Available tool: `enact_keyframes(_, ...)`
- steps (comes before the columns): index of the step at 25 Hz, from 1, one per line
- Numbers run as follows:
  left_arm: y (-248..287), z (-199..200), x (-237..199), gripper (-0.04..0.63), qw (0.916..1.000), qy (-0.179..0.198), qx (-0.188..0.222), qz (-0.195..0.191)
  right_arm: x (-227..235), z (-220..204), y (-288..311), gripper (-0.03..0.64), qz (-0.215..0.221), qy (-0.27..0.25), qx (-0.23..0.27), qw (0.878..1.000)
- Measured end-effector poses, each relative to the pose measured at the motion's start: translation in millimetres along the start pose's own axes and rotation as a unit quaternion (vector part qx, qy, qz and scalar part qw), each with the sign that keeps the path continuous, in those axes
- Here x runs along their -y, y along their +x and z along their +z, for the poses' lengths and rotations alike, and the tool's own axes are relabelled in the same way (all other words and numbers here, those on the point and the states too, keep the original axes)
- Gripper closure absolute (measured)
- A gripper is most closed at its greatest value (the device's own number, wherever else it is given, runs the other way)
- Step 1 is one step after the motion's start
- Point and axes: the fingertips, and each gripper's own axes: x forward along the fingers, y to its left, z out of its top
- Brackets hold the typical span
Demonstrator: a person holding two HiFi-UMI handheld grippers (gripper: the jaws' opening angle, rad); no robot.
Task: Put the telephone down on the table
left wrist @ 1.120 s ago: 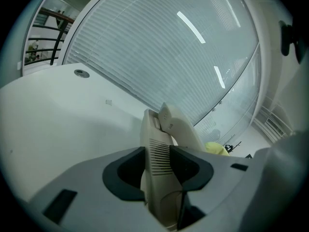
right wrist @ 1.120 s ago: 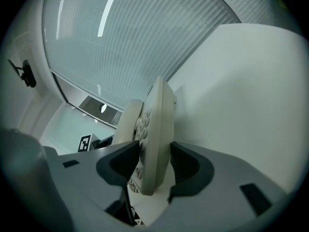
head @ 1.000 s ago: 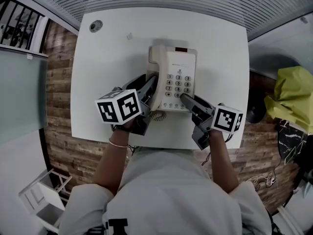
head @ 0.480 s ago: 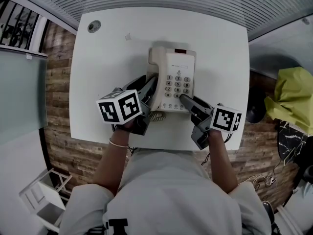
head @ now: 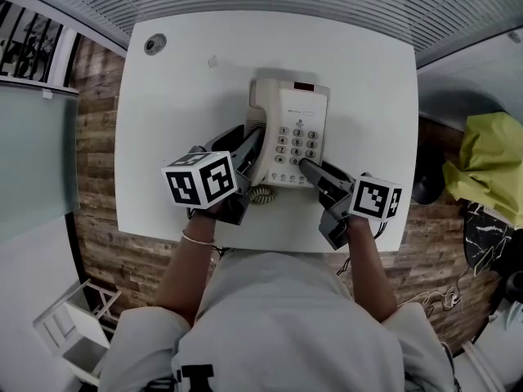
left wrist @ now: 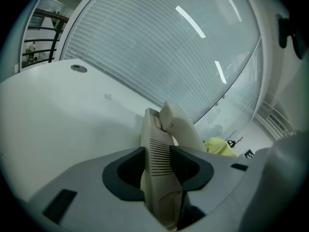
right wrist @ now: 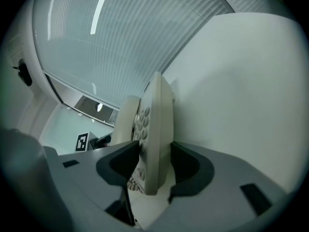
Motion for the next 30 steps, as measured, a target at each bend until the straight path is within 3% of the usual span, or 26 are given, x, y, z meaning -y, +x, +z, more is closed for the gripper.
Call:
enact_keyframes(18, 3.4, -7.7, -4.4, 0.436, 0.9997, 0.023, 0.003, 0.003, 14.1, -4.1, 4.6, 0.408, -0.043, -0.038, -0.024, 0.998)
enact_keyframes(25, 4.1, -3.4, -5.5, 0.436, 0.9986, 0.049, 0.020, 0.004, 17.5, -0.5, 5.2, 0.407, -0.067, -0.053, -0.017, 0.996)
enact_keyframes(30, -3.6, 12.3, -9.7, 0.482, 0.9935, 0.093, 0.062, 0.020, 21.0, 0.9, 3.5, 0.405, -0.110, -0.094, -0.011, 0.989)
